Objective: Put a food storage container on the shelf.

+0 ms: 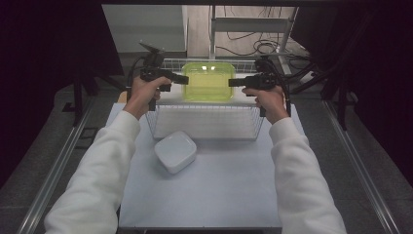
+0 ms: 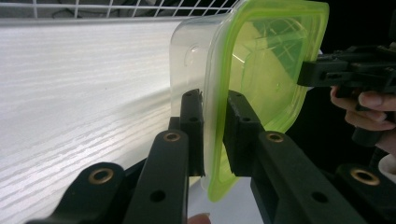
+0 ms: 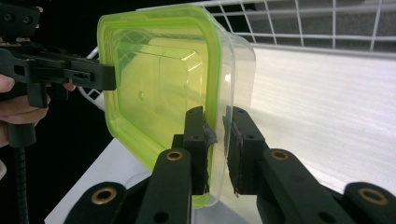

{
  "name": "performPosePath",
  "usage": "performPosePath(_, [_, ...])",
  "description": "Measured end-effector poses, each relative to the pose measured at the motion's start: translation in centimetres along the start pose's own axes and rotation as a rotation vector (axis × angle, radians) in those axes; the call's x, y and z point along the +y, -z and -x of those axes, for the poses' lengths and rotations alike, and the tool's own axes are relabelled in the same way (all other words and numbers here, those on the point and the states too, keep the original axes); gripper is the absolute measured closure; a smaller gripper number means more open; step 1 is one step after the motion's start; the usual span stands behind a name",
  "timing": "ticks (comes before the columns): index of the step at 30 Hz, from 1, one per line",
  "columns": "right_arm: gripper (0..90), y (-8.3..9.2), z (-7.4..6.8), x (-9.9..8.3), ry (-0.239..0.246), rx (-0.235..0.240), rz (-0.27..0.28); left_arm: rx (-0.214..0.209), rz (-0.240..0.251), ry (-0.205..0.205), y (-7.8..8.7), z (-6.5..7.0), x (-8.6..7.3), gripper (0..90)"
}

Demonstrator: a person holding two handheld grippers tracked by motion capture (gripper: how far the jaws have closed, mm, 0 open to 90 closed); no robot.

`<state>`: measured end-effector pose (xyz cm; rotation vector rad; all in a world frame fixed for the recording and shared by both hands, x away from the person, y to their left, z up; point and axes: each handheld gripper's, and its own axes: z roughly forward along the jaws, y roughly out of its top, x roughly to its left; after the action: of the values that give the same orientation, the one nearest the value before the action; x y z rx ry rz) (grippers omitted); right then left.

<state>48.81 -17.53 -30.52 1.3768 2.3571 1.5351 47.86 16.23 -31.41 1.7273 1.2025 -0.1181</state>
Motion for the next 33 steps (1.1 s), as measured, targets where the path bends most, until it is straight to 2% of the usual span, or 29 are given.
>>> performPosePath(3, [78.0,-0.4,0.4,0.1,-0.031,0.002,0.005,0.0,0.001,0.008,-0.1,-0.2,0.2,79.1])
performPosePath(7, [77.4,-0.8,0.6,0.5,-0.058,-0.006,0.008,-0.033,0.009,0.07,-0.5,-1.2,0.7,78.6])
performPosePath(10, [76.6,-1.1,0.8,0.8,-0.111,-0.011,0.005,-0.046,0.016,0.126,-0.7,-1.9,1.0,78.4])
performPosePath(11, [76.0,-1.3,0.8,1.0,-0.12,-0.015,0.004,-0.046,0.016,0.126,-0.7,-1.9,1.0,78.4])
performPosePath(12, [75.3,-1.4,0.9,1.1,-0.136,-0.018,0.001,-0.055,0.02,0.162,-0.9,-2.3,1.3,78.3])
performPosePath(13, [74.9,-1.5,1.0,1.2,-0.154,-0.022,-0.001,-0.055,0.02,0.174,-1.0,-2.4,1.4,78.3])
performPosePath(18, [72.8,-2.2,1.6,1.6,-0.246,-0.025,-0.009,-0.02,0.01,0.205,-1.8,-2.7,2.2,77.1])
performPosePath(20, [72.7,-2.3,1.9,1.6,-0.281,-0.021,-0.007,-0.02,0.013,0.216,-2.1,-2.9,2.2,76.3])
performPosePath(23, [72.5,-2.5,2.2,1.6,-0.302,-0.021,-0.002,-0.027,0.013,0.221,-2.3,-3.2,2.2,75.1])
performPosePath(24, [72.3,-2.7,2.4,1.6,-0.326,-0.013,-0.001,-0.032,0.017,0.226,-2.4,-3.4,2.1,74.7])
performPosePath(28, [72.3,-2.8,2.7,1.5,-0.336,-0.001,0.008,-0.03,0.029,0.218,-2.5,-3.4,1.9,73.9])
performPosePath(33, [71.3,-2.8,2.5,1.4,-0.336,-0.014,0.016,-0.032,0.044,0.212,-2.5,-3.4,1.7,72.7])
